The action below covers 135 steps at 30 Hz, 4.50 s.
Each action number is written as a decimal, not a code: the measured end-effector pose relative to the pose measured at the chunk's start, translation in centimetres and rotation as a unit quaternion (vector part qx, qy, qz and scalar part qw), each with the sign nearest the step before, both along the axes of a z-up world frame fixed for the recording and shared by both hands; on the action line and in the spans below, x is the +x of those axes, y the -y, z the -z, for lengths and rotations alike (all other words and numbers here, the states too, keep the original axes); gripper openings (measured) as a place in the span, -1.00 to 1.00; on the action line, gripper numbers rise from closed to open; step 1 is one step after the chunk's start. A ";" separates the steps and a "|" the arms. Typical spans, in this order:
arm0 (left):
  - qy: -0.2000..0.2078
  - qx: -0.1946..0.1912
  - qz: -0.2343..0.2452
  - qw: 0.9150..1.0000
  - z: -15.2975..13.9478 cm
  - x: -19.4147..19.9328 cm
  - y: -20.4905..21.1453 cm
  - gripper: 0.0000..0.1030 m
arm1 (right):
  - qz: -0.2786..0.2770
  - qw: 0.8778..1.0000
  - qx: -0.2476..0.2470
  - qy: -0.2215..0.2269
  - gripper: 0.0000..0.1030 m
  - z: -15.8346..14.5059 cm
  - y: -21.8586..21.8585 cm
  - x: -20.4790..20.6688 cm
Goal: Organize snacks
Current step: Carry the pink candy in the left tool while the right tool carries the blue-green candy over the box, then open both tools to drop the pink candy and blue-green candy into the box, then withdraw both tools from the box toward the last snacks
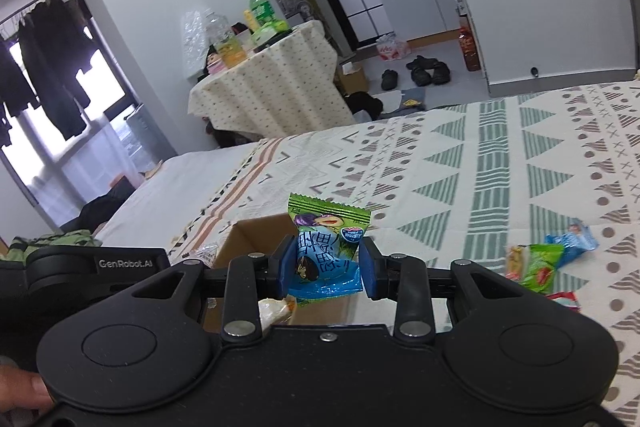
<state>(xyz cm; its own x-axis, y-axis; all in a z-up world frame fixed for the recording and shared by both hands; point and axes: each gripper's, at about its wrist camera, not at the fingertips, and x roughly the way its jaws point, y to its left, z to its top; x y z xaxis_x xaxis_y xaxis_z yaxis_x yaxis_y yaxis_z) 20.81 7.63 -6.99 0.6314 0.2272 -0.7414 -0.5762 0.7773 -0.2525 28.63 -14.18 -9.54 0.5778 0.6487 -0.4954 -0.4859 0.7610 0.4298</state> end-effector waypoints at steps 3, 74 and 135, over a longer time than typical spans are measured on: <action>-0.004 -0.007 -0.006 1.000 0.6 -0.1 -1.2 -0.36 | -0.008 1.000 -0.005 0.003 -0.35 0.2 -1.1 -0.4; -0.046 0.005 0.034 0.998 0.3 1.2 -1.9 1.00 | 0.029 0.998 -0.050 -0.040 0.71 -0.1 -0.8 0.3; -0.057 -0.015 0.141 0.988 5.5 9.3 16.5 0.95 | 0.182 0.978 0.009 -0.100 0.95 3.9 20.1 4.6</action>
